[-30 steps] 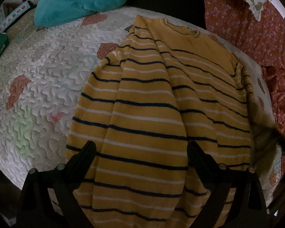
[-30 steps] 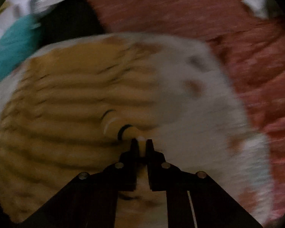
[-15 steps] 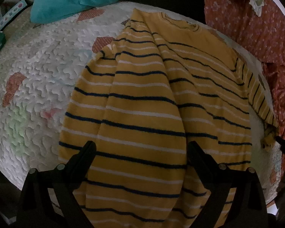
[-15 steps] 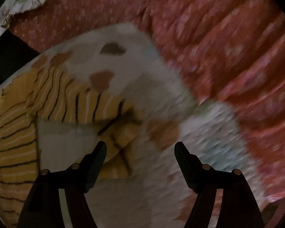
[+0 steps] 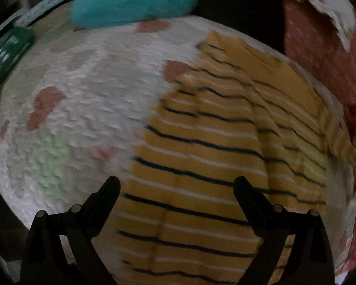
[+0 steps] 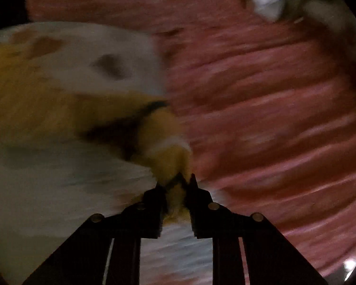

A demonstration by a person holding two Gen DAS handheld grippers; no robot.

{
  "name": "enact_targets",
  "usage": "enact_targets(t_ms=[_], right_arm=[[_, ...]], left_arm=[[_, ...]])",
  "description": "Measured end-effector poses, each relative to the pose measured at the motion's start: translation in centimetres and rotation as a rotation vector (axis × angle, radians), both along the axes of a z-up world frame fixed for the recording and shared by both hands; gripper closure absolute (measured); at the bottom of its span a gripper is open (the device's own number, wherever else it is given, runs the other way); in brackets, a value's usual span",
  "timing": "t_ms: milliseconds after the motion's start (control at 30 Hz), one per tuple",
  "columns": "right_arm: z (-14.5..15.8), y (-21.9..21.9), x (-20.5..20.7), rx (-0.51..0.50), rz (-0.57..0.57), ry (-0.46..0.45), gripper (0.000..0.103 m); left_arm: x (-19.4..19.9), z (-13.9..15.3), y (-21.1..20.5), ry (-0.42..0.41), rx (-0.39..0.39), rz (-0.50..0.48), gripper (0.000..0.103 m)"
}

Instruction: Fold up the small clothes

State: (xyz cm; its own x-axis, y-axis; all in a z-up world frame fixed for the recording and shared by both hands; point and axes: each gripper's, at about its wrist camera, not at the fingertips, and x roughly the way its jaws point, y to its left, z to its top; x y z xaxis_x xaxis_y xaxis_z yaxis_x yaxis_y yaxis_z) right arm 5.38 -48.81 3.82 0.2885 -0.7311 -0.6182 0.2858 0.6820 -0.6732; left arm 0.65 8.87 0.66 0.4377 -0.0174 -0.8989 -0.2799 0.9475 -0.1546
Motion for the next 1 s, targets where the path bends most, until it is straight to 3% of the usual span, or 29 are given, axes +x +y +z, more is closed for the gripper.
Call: enact_targets(t_ms=[33,67,200,267,333,500,567,700,900,1000], right_arm=[[0.1,-0.8,0.0,-0.008,-0.030,0.022,0.047],[0.2,-1.2,-0.4,0.022,-0.044,0.027,0.040],[1.6,2.4,-3.7,0.245,0.002,-0.036,0.040],[2.3,7.2,-5.0,0.499,0.113,-0.083,0.040],[2.6,12.9,-5.8,0.691,0.244,-0.091,0.040],[1.1,28.7,-6.6,1.041,0.576,0.027,0.043],[0.3,33.3,-7.3,1.146,0.634,0.080,0.047],[-2.4,39.7,-9.3,1.169,0.664,0.171,0.047],[-4.4,45.0,-11.0,1.170,0.713,0.238,0.047],[-5.2,47.5,-11.2,1.085,0.731,0.250,0.047]], left_arm=[[-0.2,0.0,1.1,0.002,-0.007,0.027,0.007],[-0.3,0.0,2.0,0.004,-0.015,0.050,0.007],[-1.6,0.1,6.4,0.001,-0.040,0.149,0.007],[-2.4,0.3,8.2,-0.006,-0.045,0.185,0.007],[-3.2,0.6,9.9,-0.015,-0.055,0.220,0.007],[-4.9,0.7,13.7,-0.029,-0.107,0.289,0.007],[-5.4,0.8,14.8,-0.036,-0.127,0.307,0.007],[-6.6,1.2,17.6,-0.058,-0.152,0.360,0.007],[-8.3,2.4,20.3,-0.108,-0.156,0.406,0.007],[-8.8,2.5,21.3,-0.115,-0.190,0.427,0.007]])
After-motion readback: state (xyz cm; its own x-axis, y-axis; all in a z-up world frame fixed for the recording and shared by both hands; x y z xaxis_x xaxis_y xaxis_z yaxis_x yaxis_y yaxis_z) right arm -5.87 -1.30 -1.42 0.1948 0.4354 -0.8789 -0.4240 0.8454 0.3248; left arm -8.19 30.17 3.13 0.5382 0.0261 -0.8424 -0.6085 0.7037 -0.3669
